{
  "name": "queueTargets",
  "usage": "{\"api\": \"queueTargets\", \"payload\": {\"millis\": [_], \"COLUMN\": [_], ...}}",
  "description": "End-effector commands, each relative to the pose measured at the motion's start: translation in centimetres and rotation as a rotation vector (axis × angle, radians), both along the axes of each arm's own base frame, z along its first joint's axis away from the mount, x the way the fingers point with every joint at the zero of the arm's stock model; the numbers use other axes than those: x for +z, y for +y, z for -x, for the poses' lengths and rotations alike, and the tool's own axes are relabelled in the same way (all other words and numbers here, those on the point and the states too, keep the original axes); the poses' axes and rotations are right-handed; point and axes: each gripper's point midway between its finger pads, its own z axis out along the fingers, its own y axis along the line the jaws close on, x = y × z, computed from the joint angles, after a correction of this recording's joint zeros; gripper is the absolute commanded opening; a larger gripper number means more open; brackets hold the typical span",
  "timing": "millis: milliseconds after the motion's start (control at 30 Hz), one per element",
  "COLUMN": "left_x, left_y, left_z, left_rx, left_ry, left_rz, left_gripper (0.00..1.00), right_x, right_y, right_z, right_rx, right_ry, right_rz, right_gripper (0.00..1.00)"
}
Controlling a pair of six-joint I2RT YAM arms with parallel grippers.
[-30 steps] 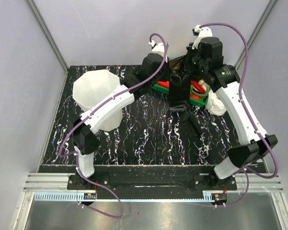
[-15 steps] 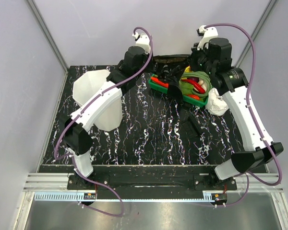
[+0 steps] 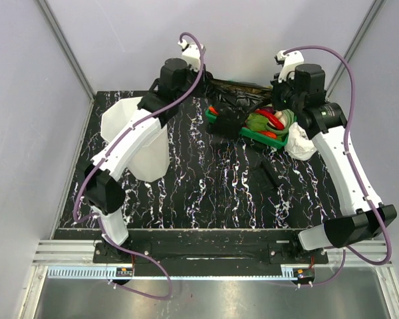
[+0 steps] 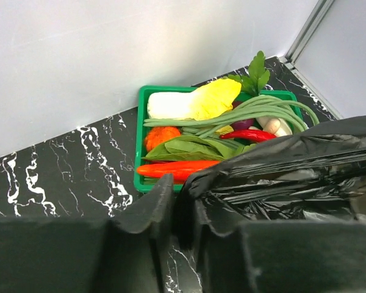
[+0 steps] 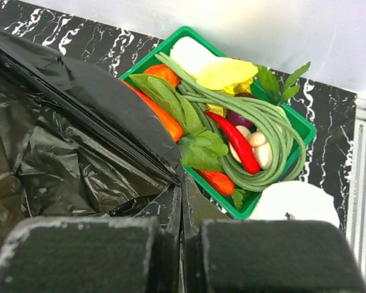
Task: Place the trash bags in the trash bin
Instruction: Unfold the trash bag at the center of the board.
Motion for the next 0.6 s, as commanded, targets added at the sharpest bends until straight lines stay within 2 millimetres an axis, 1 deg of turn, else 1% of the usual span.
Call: {"api": "queueTargets", "payload": {"millis": [0,67,200,233,300,367,400,467,533,567], "left_x": [7.8,8.1,8.3,8.1,7.4,7.2,7.2,7.5,8.0,8.2], "left_y": [5.1,6.0,6.9,6.9,6.1,5.3,4.9,4.6,5.0,5.4], "left_z": [0.0,0.0,-0.1,-0.1,0.3,0.6,0.8,1.3,1.5,1.5], "left_rx": [0.065,0.071,0.081,0.078,0.036,-0.005,-0.022,-0.054,-0.053,-0.055], "left_ry": [-0.155,-0.164,-0.171,-0.166,-0.138,-0.119,-0.116,-0.136,-0.158,-0.166], "left_rz": [0.049,0.036,0.013,0.01,0.024,0.052,0.064,0.064,0.057,0.054], "left_gripper": [0.29,0.36,0.42,0.42,0.42,0.39,0.39,0.37,0.37,0.4], "right_x": [4.0,4.3,4.9,5.0,5.0,4.9,4.9,4.8,5.1,5.3], "right_y": [-3.3,-3.9,-4.4,-4.2,-3.7,-3.2,-3.3,-4.2,-5.6,-6.1], "right_z": [0.9,1.1,1.5,1.6,2.0,2.3,2.3,2.1,1.9,1.8], "right_rx": [-0.075,-0.089,-0.094,-0.08,-0.053,-0.031,-0.036,-0.077,-0.12,-0.134], "right_ry": [-0.123,-0.133,-0.146,-0.147,-0.143,-0.134,-0.133,-0.134,-0.145,-0.149], "right_rz": [0.049,0.068,0.076,0.074,0.058,0.044,0.046,0.074,0.101,0.099], "right_gripper": [0.0,0.0,0.0,0.0,0.0,0.0,0.0,0.0,0.0,0.0]}}
